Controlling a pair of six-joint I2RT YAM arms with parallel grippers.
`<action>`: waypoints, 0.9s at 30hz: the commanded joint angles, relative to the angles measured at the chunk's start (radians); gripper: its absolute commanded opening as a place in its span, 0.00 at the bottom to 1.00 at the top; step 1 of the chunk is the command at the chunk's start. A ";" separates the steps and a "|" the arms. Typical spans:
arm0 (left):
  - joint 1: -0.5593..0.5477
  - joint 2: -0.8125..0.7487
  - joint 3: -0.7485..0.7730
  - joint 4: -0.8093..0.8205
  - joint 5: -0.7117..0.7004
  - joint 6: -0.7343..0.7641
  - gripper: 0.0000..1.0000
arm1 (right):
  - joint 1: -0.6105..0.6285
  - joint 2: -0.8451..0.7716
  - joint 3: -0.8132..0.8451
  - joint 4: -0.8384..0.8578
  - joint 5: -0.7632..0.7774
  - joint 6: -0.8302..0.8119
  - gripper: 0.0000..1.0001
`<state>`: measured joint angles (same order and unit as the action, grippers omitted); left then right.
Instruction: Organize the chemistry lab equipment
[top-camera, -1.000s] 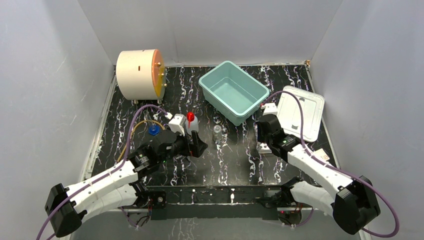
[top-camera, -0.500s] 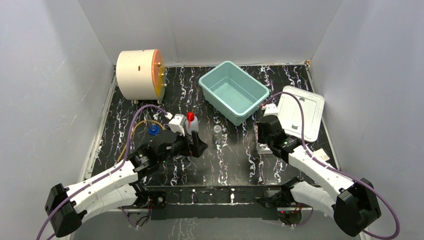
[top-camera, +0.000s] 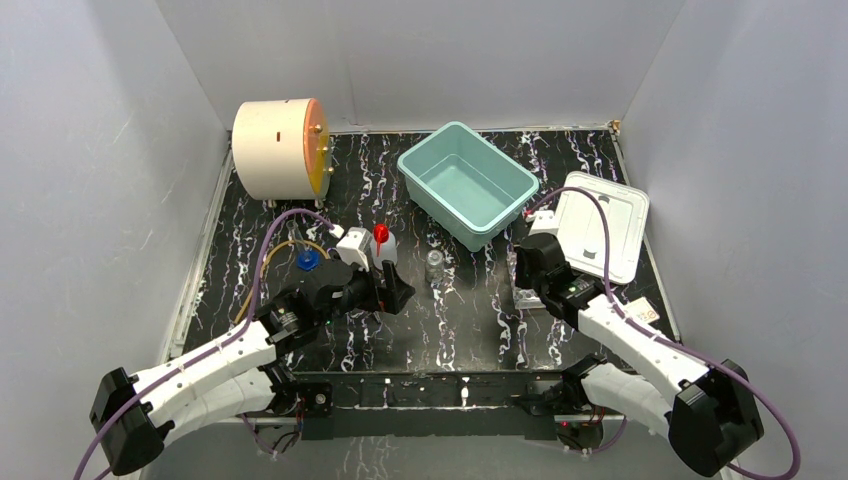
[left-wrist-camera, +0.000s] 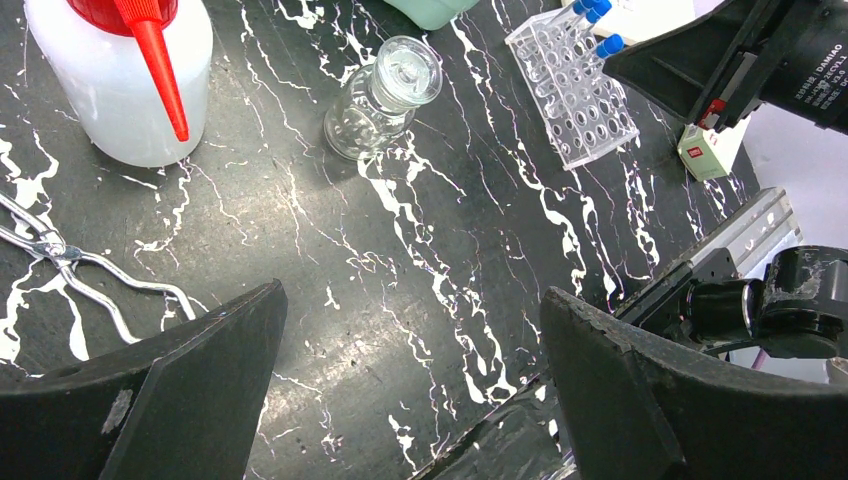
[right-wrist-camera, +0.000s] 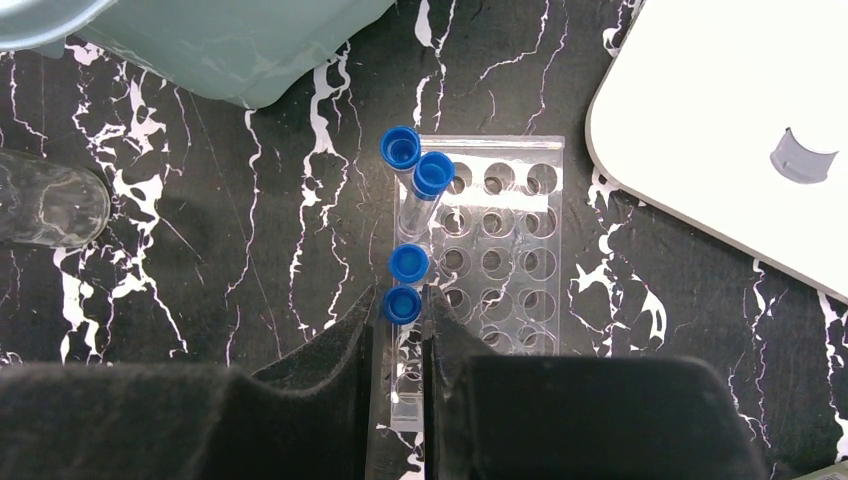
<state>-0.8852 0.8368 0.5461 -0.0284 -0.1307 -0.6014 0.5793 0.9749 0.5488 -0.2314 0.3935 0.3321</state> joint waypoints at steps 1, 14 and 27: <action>0.006 -0.011 -0.008 0.007 0.003 0.014 0.98 | 0.011 -0.013 -0.032 0.020 -0.010 0.039 0.15; 0.012 -0.005 -0.004 0.002 0.003 0.017 0.98 | 0.026 0.011 -0.058 0.154 0.079 0.058 0.08; 0.020 -0.001 -0.002 -0.002 0.005 0.021 0.98 | 0.036 0.001 -0.101 0.259 0.098 0.045 0.08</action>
<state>-0.8722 0.8410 0.5457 -0.0296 -0.1299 -0.5941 0.6052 0.9840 0.4675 -0.0353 0.4767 0.3717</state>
